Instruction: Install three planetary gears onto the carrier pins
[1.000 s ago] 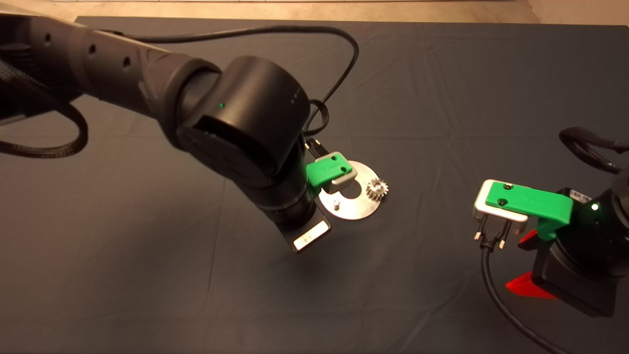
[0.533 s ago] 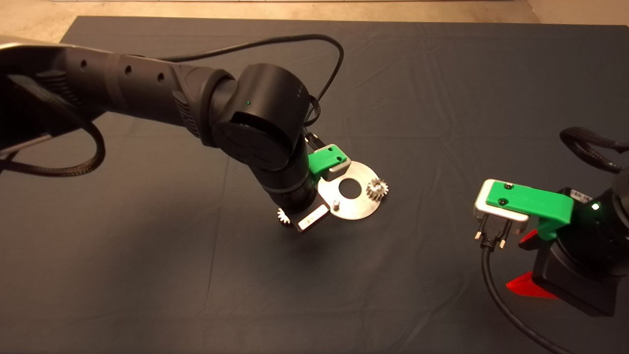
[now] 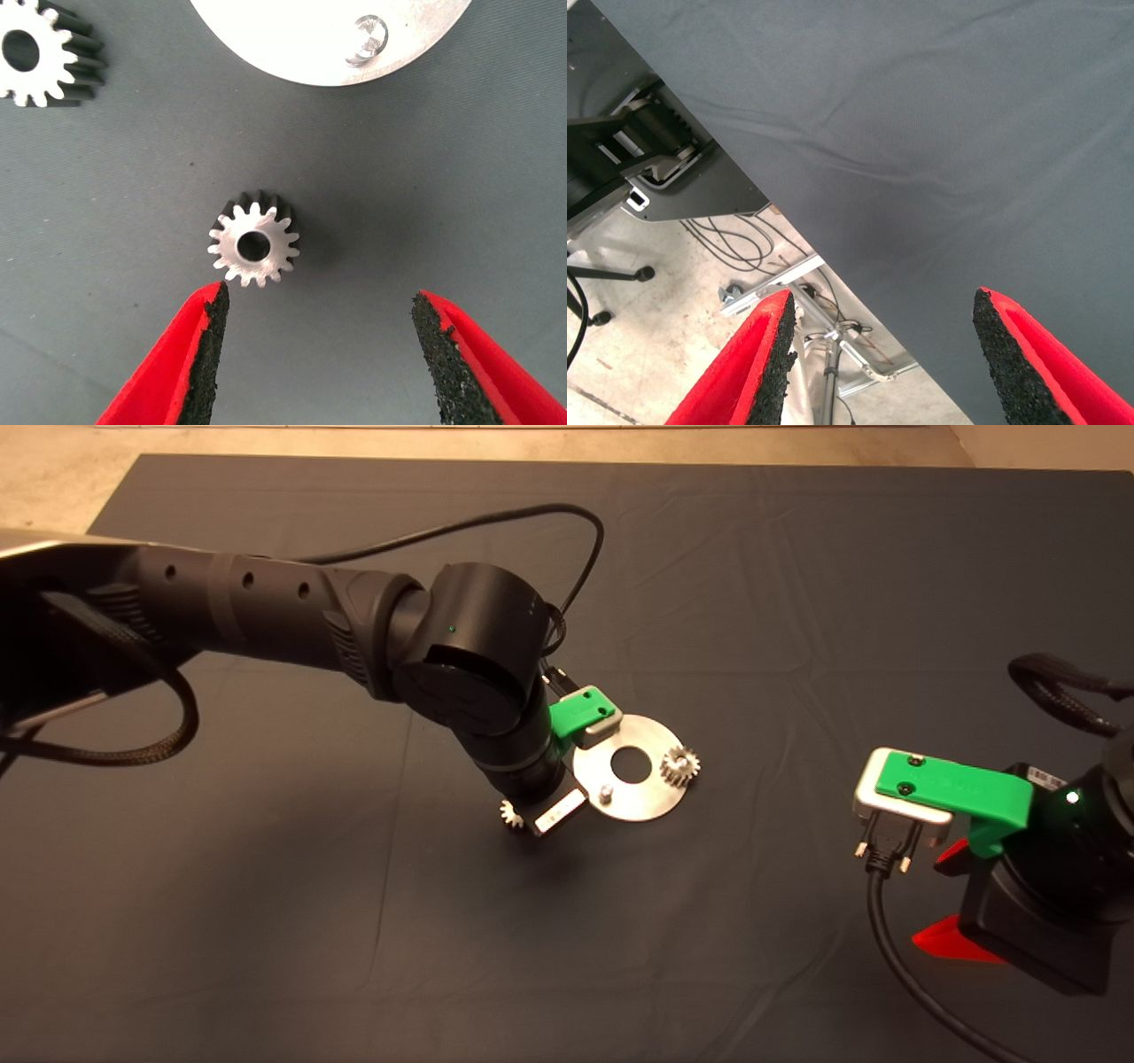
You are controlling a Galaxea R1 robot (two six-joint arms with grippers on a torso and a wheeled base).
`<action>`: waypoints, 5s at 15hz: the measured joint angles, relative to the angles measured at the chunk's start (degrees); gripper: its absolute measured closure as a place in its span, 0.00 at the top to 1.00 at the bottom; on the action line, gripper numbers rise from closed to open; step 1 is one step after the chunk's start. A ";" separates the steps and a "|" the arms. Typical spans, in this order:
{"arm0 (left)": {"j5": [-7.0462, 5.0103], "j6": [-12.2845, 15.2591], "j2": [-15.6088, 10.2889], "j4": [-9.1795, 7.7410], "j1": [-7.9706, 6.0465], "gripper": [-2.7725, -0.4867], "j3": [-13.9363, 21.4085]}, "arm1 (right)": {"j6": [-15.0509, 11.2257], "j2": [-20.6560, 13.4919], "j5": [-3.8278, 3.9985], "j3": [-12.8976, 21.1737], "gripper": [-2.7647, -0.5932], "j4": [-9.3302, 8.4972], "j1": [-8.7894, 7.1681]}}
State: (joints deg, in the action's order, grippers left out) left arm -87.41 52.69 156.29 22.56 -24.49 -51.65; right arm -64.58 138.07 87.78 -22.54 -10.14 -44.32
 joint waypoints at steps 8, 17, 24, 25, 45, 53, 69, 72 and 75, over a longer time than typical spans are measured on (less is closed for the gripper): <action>-0.02 -0.69 -0.32 3.89 3.11 0.42 -1.82 | 0.01 0.00 0.02 -0.02 0.40 0.00 0.00; 0.00 -2.22 -0.92 6.35 5.28 0.42 -3.97 | 0.01 0.00 0.00 0.00 0.40 -0.02 -0.02; 0.00 -2.31 -1.11 7.07 6.28 0.42 -4.27 | 0.01 0.02 0.00 -0.02 0.40 -0.02 -0.02; 0.00 -2.31 -1.17 7.20 6.28 0.42 -4.27 | 0.01 0.02 0.00 -0.02 0.40 0.00 -0.02; 0.00 -2.42 -3.78 8.69 8.16 0.42 -4.50 | 0.01 0.67 -0.02 -0.02 0.40 -0.40 -1.22; 0.00 -2.37 -3.78 8.72 8.18 0.42 -4.55 | 0.01 0.96 -0.02 -0.02 0.40 -0.63 -1.93; 0.09 -2.34 -3.57 8.30 8.46 0.42 -5.51 | 0.01 1.01 -0.02 -0.02 0.40 -0.66 -2.04; 0.06 -2.34 -3.42 8.23 8.46 0.42 -5.60 | 0.01 1.34 0.00 -0.02 0.40 -0.66 -2.04; 0.09 -2.34 -3.30 8.11 8.46 0.42 -5.62 | 0.01 1.62 -0.02 -0.02 0.40 -0.66 -2.04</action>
State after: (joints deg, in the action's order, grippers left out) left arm -87.32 50.35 152.99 30.67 -16.03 -57.27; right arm -64.57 139.69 87.76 -22.56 -10.80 -46.36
